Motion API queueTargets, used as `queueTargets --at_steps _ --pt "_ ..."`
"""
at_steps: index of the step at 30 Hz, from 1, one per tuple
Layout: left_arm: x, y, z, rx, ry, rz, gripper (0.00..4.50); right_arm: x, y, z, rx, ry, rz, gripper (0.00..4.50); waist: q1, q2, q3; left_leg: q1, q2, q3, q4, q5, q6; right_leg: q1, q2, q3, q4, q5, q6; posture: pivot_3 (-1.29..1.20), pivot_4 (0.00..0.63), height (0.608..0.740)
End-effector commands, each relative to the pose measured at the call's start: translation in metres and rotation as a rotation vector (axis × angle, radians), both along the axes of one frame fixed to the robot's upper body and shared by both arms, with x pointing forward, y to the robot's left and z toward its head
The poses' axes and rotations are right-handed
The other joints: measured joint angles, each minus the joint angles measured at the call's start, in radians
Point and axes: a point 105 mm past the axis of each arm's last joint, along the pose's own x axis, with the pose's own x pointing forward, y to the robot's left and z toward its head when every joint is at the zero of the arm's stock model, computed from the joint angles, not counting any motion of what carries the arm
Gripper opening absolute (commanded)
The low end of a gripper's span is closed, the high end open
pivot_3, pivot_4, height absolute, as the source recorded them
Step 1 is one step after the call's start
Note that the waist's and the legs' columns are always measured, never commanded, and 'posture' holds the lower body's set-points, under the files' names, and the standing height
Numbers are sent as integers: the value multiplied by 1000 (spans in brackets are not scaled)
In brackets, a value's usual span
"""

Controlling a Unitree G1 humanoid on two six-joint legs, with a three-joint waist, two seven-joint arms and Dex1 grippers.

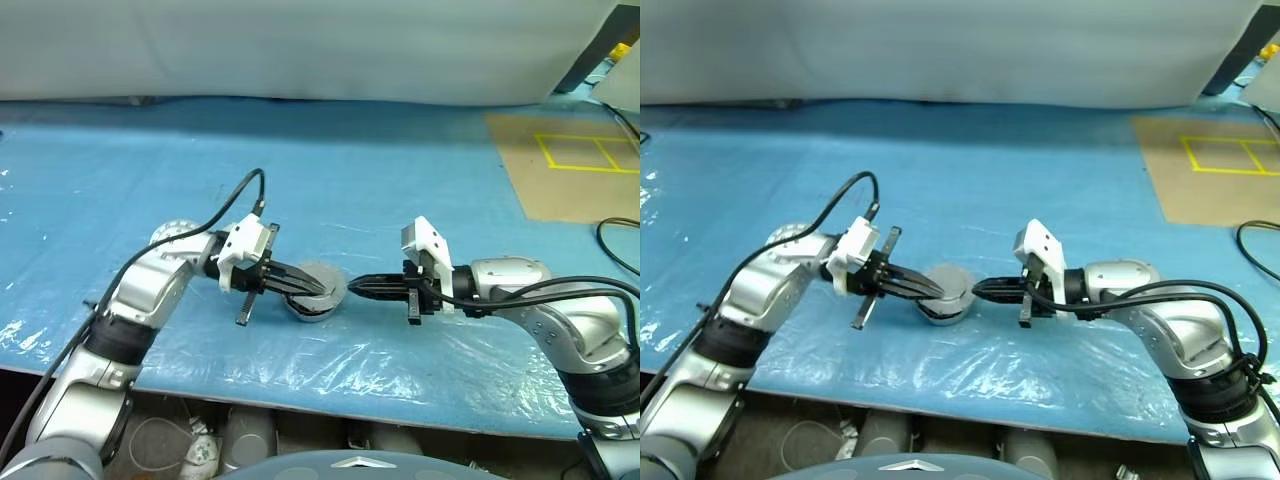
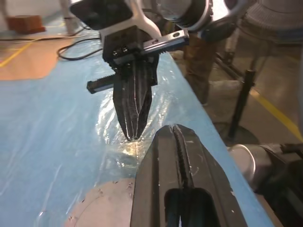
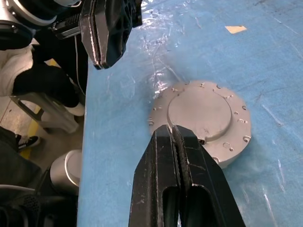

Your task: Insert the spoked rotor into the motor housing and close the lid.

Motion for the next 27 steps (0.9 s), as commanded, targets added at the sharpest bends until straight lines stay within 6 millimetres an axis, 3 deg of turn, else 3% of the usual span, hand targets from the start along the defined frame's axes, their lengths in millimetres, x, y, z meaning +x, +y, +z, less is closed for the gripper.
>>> queueTargets --at_steps 1,2,5,12,17,27 --pt "-7 9 7 -87 -12 193 47 1 1 -3 1 -36 57 0 -9 0 0 0 0 0 0 0 0 0 0 0 0 0 0 0 150 740" --pt "-9 13 5 -107 13 254 47 3 0 -5 -3 -46 59 0 -10 0 0 0 0 0 0 0 0 0 0 0 0 0 0 0 150 740" --pt "-15 29 -8 -111 42 434 0 8 2 -11 -1 -96 78 592 -16 0 0 -1 1 0 0 0 0 0 1 -1 0 0 0 0 150 740" --pt "-27 49 -3 -112 102 550 0 13 14 -19 33 -83 146 2848 -21 0 0 1 1 0 3 0 1 2 1 0 1 0 0 0 150 740" --pt "-36 58 -18 2 84 531 0 29 24 -23 46 -117 164 4457 -28 0 0 2 1 0 4 0 2 1 1 1 2 0 0 0 150 740" --pt "-41 60 -34 72 -28 523 0 39 38 -29 63 -127 254 4457 -26 0 0 0 2 1 3 0 2 0 1 1 2 0 -1 0 150 740"
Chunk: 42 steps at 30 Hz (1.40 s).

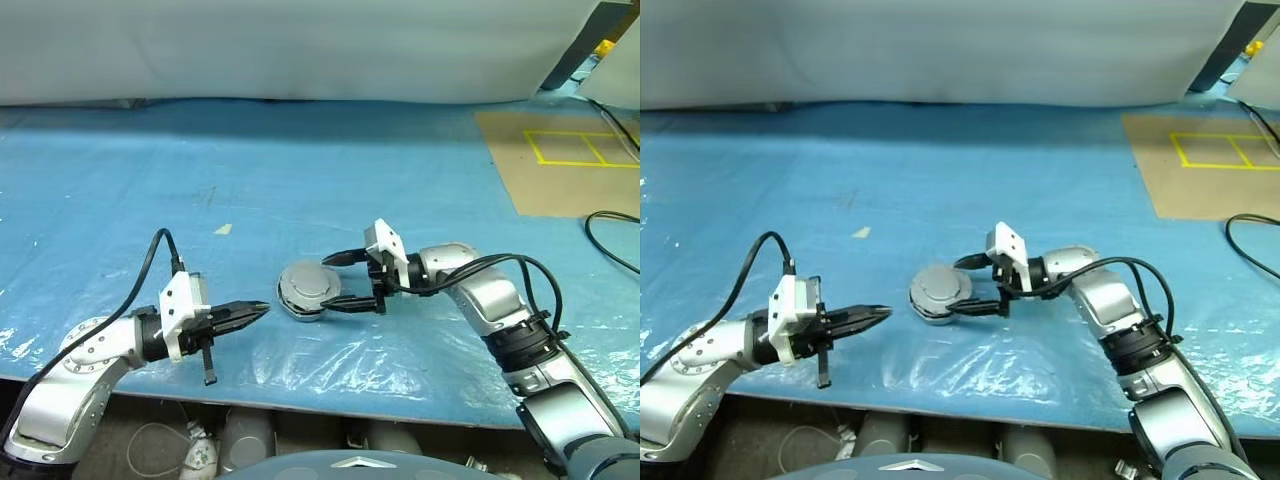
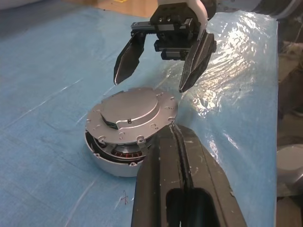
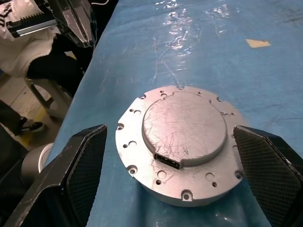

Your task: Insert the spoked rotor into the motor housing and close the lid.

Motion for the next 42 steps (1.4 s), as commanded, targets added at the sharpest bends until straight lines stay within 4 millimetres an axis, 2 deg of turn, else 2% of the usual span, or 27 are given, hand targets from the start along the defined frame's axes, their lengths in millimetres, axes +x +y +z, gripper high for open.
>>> queueTargets --at_steps 1,11,16,20,24,27,32,38,42 --pt "-1 -2 -1 18 -54 -6 0 1 8 7 8 -43 51 4457 0 0 0 0 0 0 0 0 1 0 0 0 1 0 0 0 150 740" --pt "-4 -10 -9 -35 -35 23 0 9 22 6 16 -48 77 4457 0 0 0 1 1 1 2 -1 2 0 0 0 4 0 0 0 150 740" --pt "-3 -9 -12 -42 -35 37 0 12 23 -11 -10 0 51 4457 0 0 0 1 1 1 2 -1 2 0 0 0 4 0 -1 0 150 740" --pt "-9 -3 -28 -5 -2 36 0 11 22 -32 -61 -3 49 4457 -3 0 -1 2 1 1 2 -2 2 0 0 0 4 0 -1 0 150 740" --pt "-11 0 -33 -10 14 57 0 9 25 -33 -53 2 50 4457 -6 0 -1 3 1 1 2 -2 3 1 0 0 5 0 -1 0 150 740" --pt "-7 -5 -23 -40 1 75 0 10 25 -33 -57 -8 47 4457 -9 0 -1 5 1 1 2 -2 3 2 0 1 5 0 -1 0 150 740" --pt "2 -14 -3 -49 -31 73 0 10 27 -29 -67 -43 74 2951 -13 0 -1 6 1 1 2 -2 3 3 0 1 5 0 -1 0 150 740" --pt "6 -15 5 -66 -33 91 0 14 34 -20 -67 -96 81 2921 -25 0 -1 4 1 1 2 -2 3 2 0 1 5 -1 -1 0 150 740" --pt "7 -3 4 -45 -41 112 0 14 45 -9 -47 -148 106 2921 -27 0 -1 4 1 1 2 -2 3 1 0 0 5 -1 -1 0 150 740"
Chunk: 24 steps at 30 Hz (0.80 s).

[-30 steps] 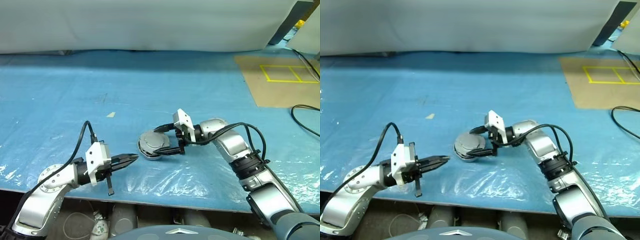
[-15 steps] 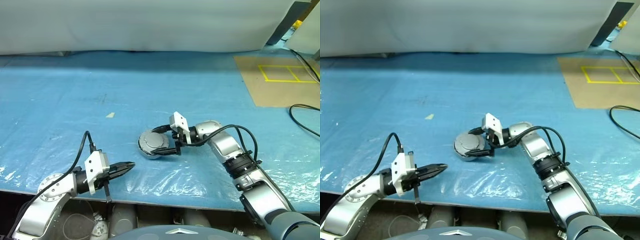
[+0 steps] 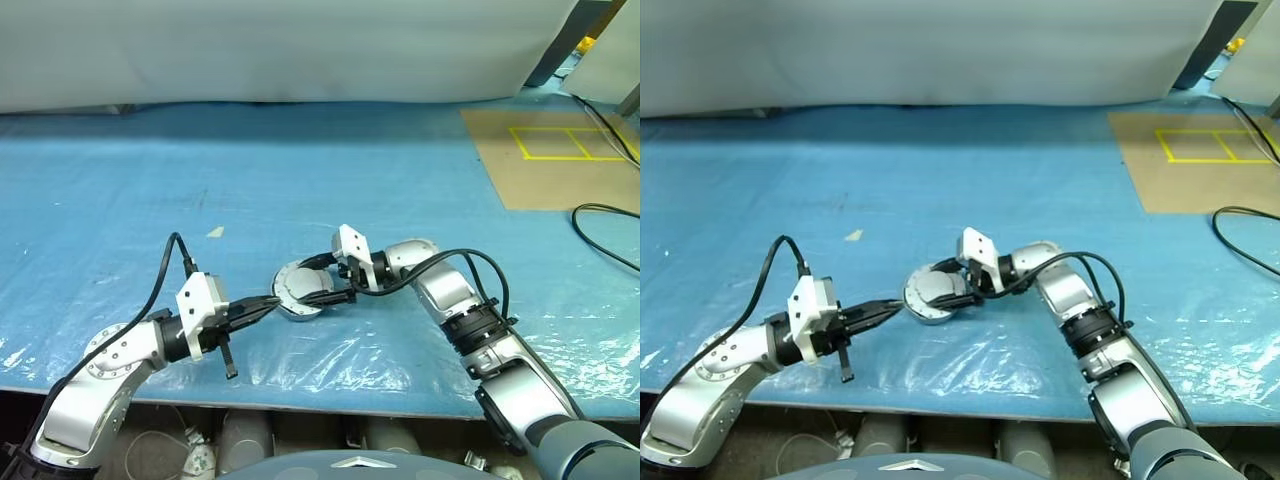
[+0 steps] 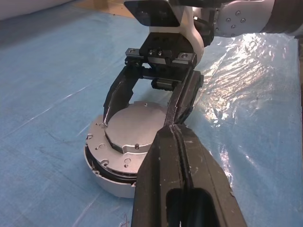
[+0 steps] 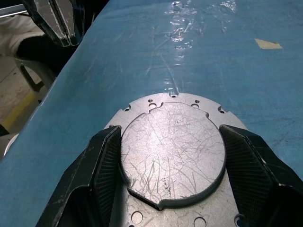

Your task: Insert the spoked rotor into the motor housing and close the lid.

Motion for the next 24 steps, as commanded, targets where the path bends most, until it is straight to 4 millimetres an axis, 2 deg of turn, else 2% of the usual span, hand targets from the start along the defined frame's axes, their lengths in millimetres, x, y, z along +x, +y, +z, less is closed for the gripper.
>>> queueTargets --at_steps 1,9,16,19,24 --pt "-3 12 7 31 -45 6 0 -2 14 10 17 -42 40 2921 -3 0 0 0 0 0 0 0 0 0 0 0 0 0 0 0 150 740" --pt "-14 40 -26 106 9 36 0 -3 21 18 41 -53 56 2921 1 0 0 -2 0 0 0 0 0 -2 0 0 0 0 0 0 150 740" --pt "-15 52 -42 97 10 82 0 -3 22 19 42 -56 59 2921 1 0 0 -2 1 0 0 0 0 -2 0 0 0 0 0 0 150 740" --pt "-17 53 -46 94 8 77 0 -3 22 10 23 -45 44 2921 1 0 0 -2 1 0 0 0 0 -3 0 0 0 0 0 0 150 740" --pt "-20 49 -49 71 0 70 0 -2 17 -20 -42 -20 -5 2921 -2 0 0 0 1 0 -1 0 0 -1 0 0 0 0 0 0 150 740"
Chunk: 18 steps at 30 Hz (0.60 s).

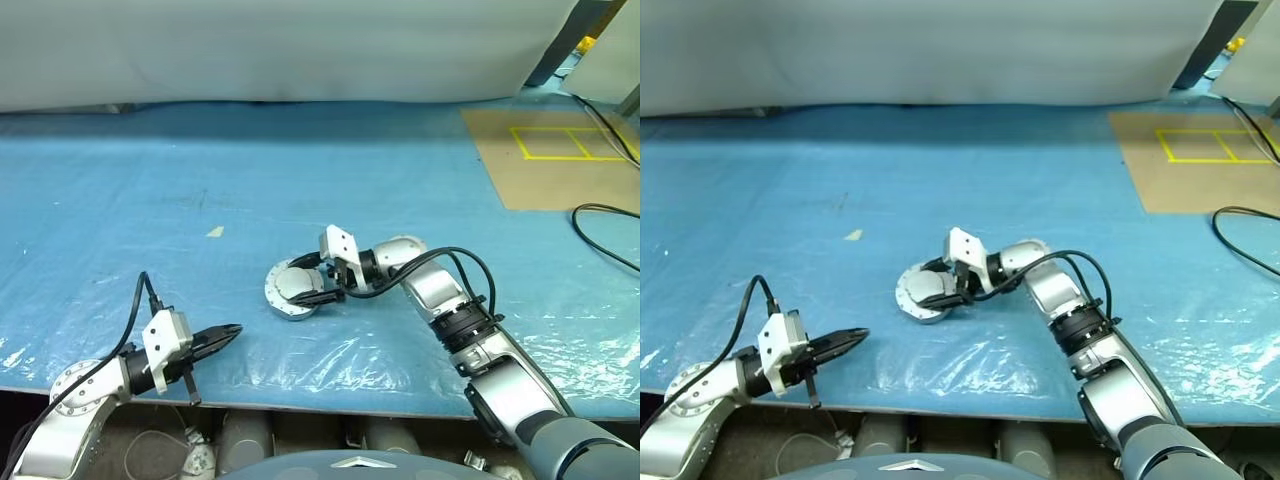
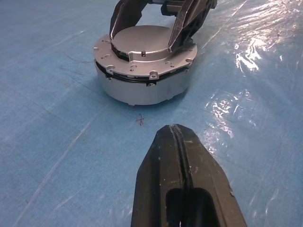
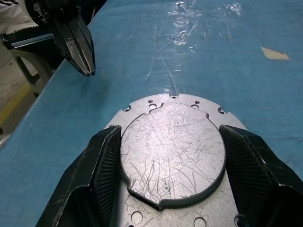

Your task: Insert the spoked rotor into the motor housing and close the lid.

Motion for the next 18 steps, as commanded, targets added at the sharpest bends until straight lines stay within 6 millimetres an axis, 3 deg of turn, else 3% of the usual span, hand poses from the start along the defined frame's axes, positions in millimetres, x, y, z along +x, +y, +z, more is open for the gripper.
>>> queueTargets --at_steps 1,18 --pt "-3 -3 2 -20 -27 -11 0 -4 0 -22 -41 37 -26 2921 -1 0 0 2 0 0 0 0 0 1 0 0 0 0 0 0 150 740" --pt "-3 -13 4 -32 -43 -22 0 -6 -11 -56 -162 33 -55 2921 0 -1 -4 15 0 5 -3 0 0 9 0 5 0 0 0 0 150 740"
